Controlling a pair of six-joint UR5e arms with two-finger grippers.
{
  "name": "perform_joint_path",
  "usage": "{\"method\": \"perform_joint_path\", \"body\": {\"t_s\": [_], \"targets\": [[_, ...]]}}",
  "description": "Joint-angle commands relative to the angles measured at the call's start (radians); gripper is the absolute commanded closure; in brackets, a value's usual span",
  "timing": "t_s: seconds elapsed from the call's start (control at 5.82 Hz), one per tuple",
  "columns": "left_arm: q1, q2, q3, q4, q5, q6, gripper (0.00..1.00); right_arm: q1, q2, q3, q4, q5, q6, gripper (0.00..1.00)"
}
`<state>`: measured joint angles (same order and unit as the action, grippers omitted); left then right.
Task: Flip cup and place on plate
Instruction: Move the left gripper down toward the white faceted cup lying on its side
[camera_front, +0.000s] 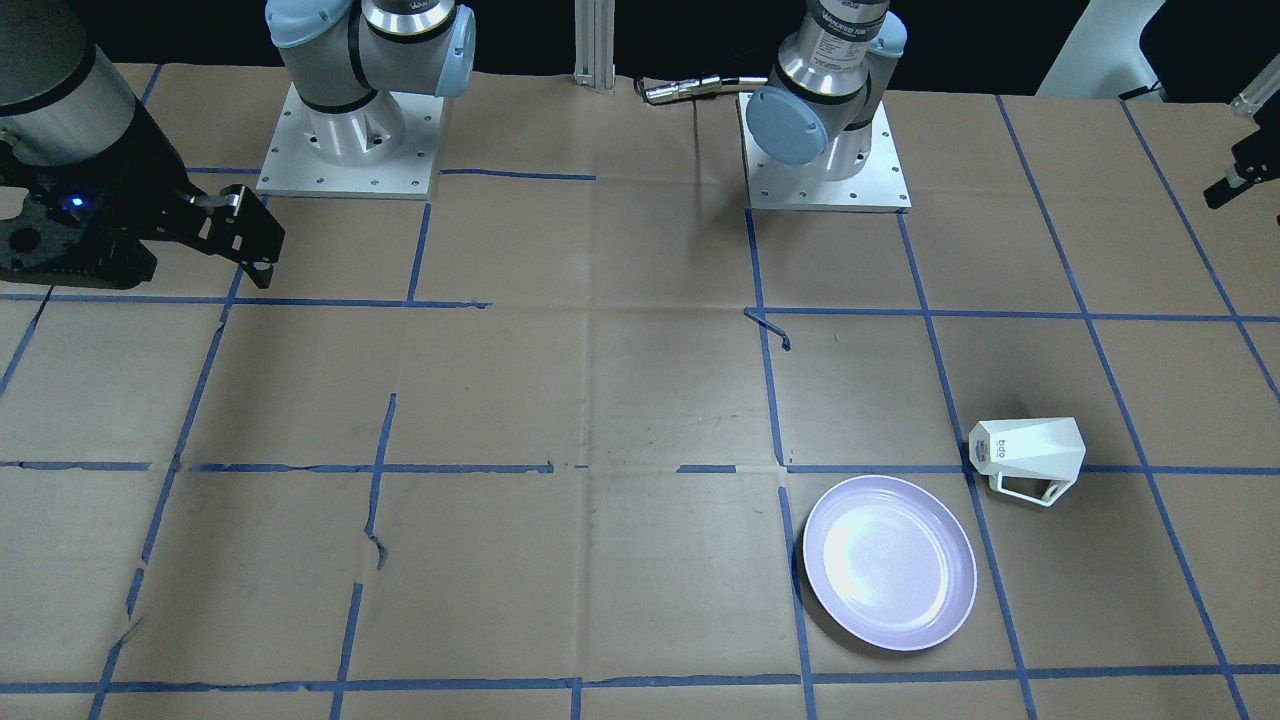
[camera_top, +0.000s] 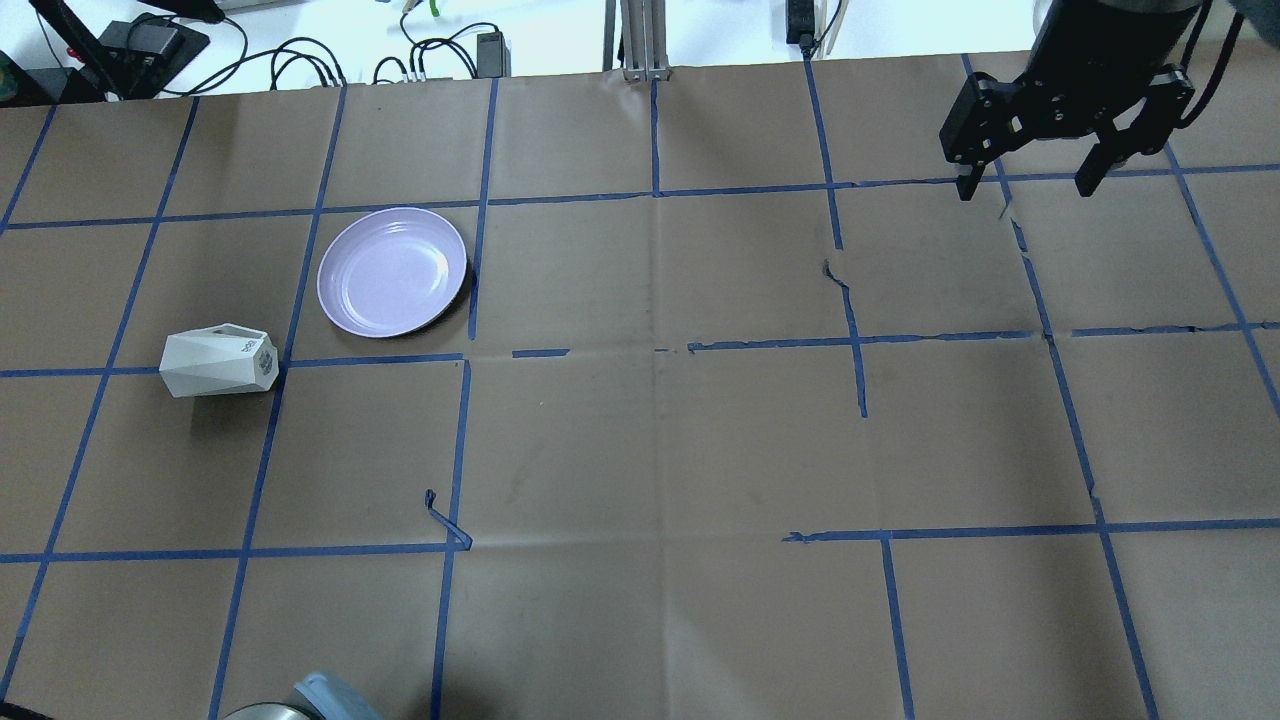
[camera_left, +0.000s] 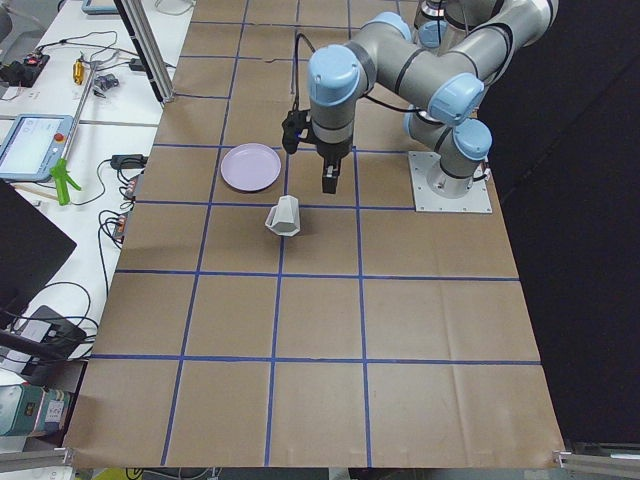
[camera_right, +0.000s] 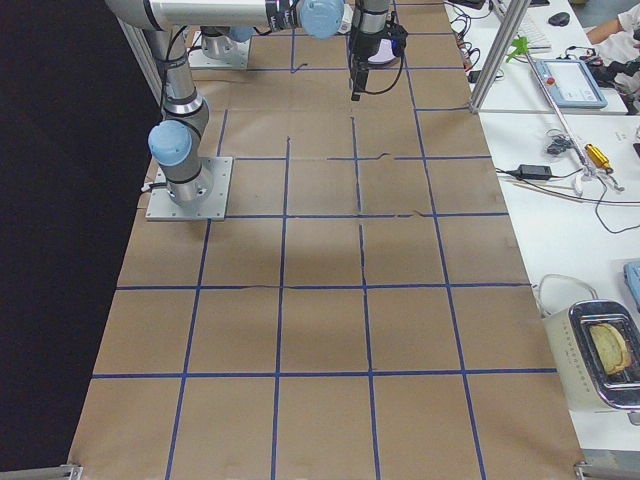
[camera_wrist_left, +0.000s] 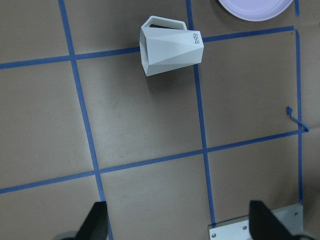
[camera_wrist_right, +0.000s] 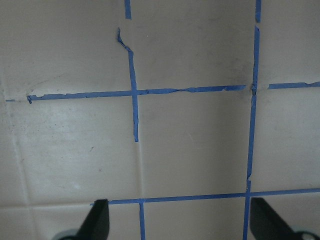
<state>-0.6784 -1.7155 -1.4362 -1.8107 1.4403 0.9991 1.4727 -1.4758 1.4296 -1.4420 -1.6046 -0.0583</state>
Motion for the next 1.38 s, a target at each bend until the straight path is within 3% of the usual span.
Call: {"method": "perform_joint_path", "body": {"t_s": [0.0, 0.52, 1.2], "targets": [[0.02, -0.189, 0.02, 0.046, -0.099, 0.004, 0.02, 0.0, 0.0, 0.0, -0.001, 0.0, 0.0, 0.0], [0.019, -0.364, 0.026, 0.057, -0.274, 0.036, 0.02, 0.0, 0.0, 0.0, 0.0, 0.0, 0.0, 0.0], [0.0, -0.47, -0.006, 0.038, -0.375, 0.127, 0.02, 0.0, 0.0, 0.0, 0.0, 0.0, 0.0, 0.0]]}}
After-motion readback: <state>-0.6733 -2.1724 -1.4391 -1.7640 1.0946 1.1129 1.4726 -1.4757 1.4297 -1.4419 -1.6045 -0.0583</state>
